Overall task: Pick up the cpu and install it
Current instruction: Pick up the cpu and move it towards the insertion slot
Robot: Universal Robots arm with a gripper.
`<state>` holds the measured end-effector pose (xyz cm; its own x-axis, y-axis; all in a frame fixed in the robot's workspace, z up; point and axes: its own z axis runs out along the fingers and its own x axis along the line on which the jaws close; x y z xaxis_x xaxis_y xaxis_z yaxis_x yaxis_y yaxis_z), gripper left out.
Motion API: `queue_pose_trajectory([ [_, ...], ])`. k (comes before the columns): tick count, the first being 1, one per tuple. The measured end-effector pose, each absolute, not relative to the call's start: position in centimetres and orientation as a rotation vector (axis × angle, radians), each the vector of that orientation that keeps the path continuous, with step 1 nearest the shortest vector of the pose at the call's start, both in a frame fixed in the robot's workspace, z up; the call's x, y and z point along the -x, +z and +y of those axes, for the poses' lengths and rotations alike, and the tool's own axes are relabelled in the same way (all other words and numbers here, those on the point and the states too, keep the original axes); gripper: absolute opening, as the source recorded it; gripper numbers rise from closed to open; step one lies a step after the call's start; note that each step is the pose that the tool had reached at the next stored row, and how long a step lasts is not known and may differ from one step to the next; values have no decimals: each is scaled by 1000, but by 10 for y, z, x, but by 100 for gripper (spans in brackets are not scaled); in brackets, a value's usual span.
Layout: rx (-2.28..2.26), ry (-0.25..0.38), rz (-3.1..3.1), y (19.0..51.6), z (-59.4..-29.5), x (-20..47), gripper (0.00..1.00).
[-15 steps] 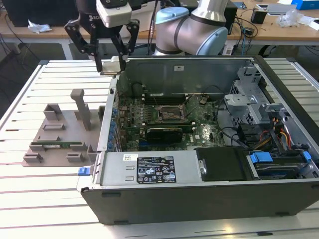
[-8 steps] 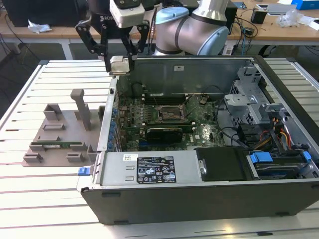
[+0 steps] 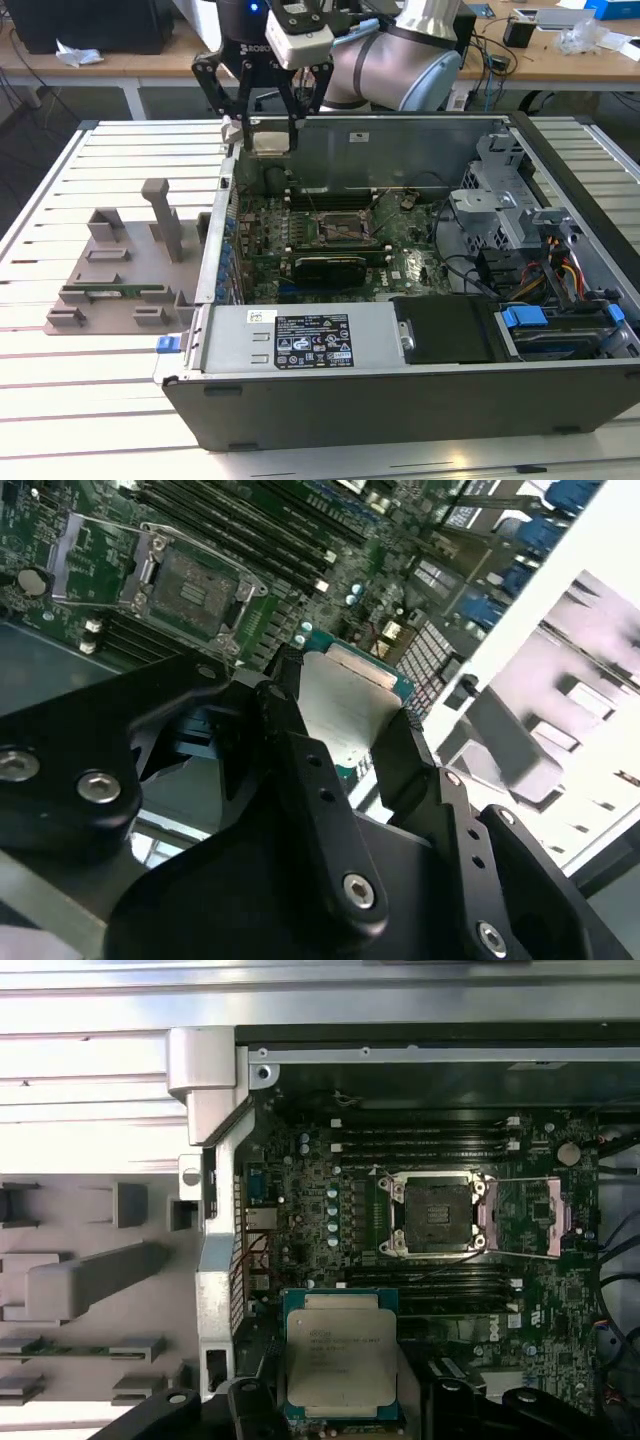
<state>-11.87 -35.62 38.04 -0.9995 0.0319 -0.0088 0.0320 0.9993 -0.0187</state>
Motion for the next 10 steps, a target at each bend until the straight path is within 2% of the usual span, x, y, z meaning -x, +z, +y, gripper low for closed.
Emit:
queue_pose_trajectory([
  [10,-50,-32,3141,361,-351,85,53],
])
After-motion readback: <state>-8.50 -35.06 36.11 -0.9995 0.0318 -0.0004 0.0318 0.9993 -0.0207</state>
